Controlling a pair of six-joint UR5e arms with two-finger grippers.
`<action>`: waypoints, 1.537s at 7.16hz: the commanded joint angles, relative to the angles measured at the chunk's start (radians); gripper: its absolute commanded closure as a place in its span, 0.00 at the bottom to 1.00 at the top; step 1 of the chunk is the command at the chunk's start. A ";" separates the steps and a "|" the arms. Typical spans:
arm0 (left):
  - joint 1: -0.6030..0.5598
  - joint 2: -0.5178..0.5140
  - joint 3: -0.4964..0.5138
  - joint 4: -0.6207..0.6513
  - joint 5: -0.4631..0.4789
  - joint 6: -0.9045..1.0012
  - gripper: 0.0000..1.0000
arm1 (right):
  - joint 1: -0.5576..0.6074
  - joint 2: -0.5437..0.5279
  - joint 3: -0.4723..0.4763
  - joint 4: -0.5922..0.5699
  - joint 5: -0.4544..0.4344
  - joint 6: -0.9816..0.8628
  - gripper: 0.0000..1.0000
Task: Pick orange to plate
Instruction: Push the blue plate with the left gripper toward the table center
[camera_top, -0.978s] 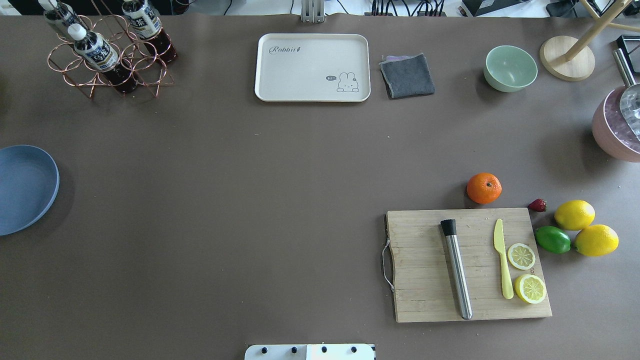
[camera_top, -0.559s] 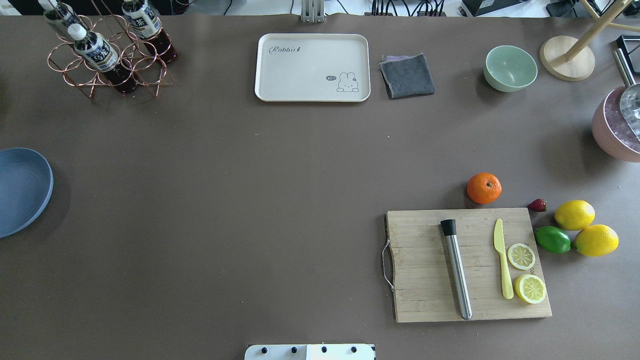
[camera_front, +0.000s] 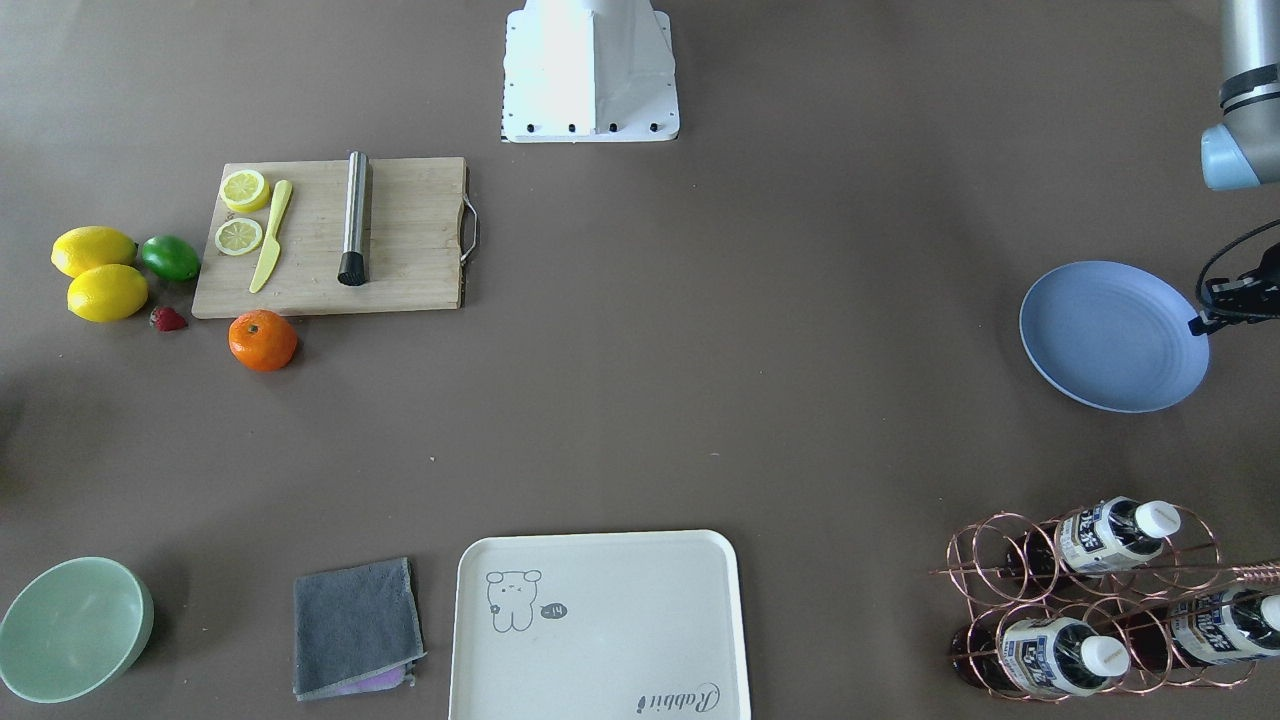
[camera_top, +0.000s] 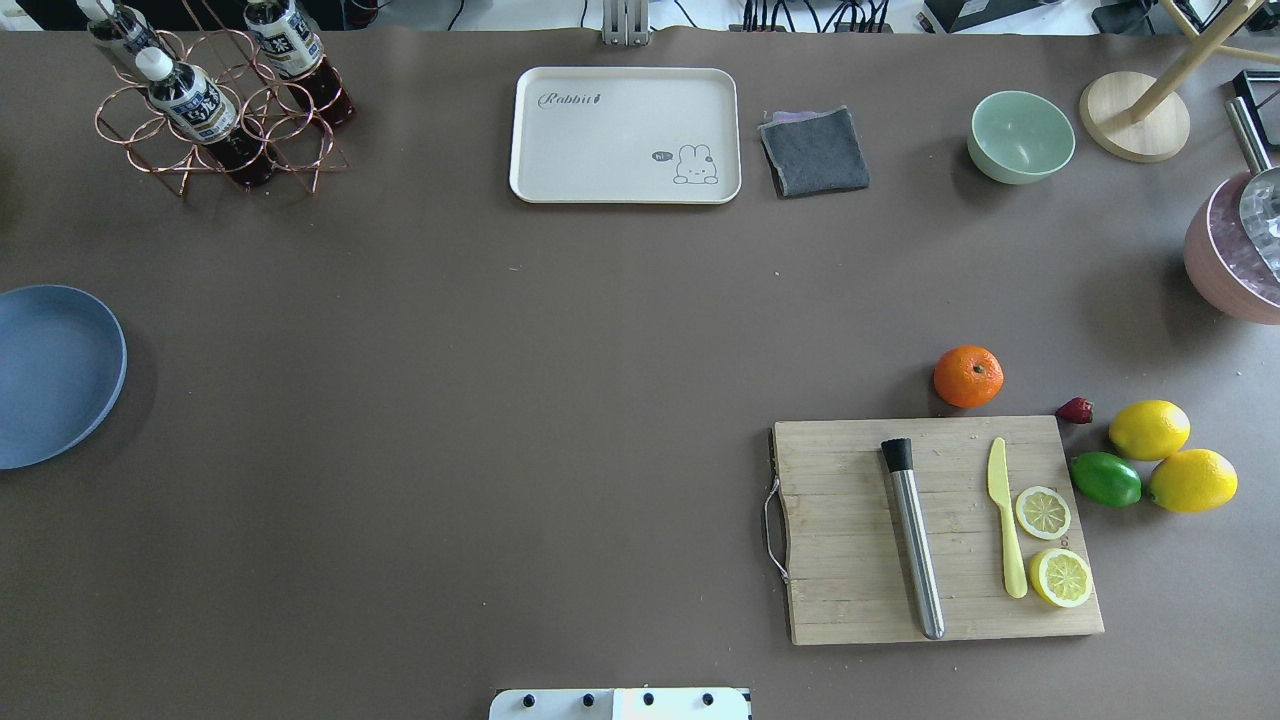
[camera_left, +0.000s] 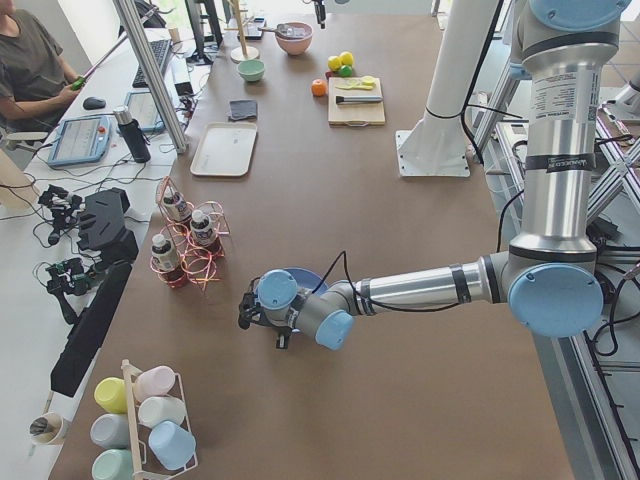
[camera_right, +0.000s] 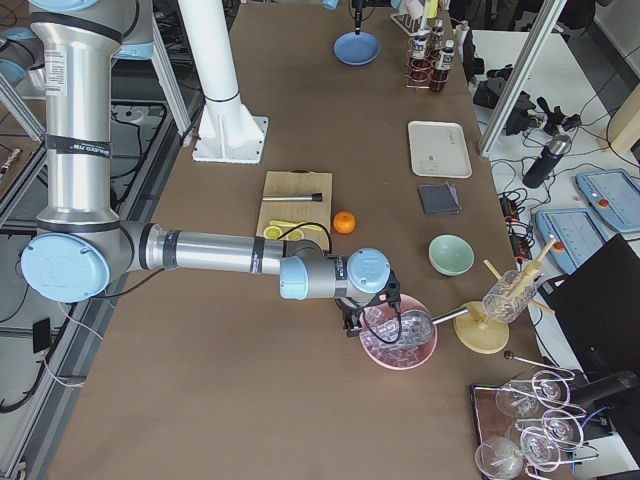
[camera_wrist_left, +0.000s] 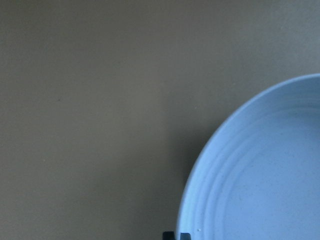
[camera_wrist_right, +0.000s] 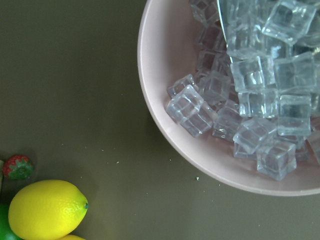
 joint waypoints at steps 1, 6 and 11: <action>0.121 -0.006 -0.183 0.008 -0.013 -0.315 1.00 | -0.005 -0.028 0.002 0.136 -0.009 0.013 0.00; 0.581 -0.216 -0.411 0.031 0.287 -0.945 1.00 | -0.235 -0.024 0.189 0.183 -0.064 0.398 0.00; 0.864 -0.419 -0.369 0.185 0.589 -1.052 1.00 | -0.453 0.062 0.267 0.184 -0.191 0.721 0.00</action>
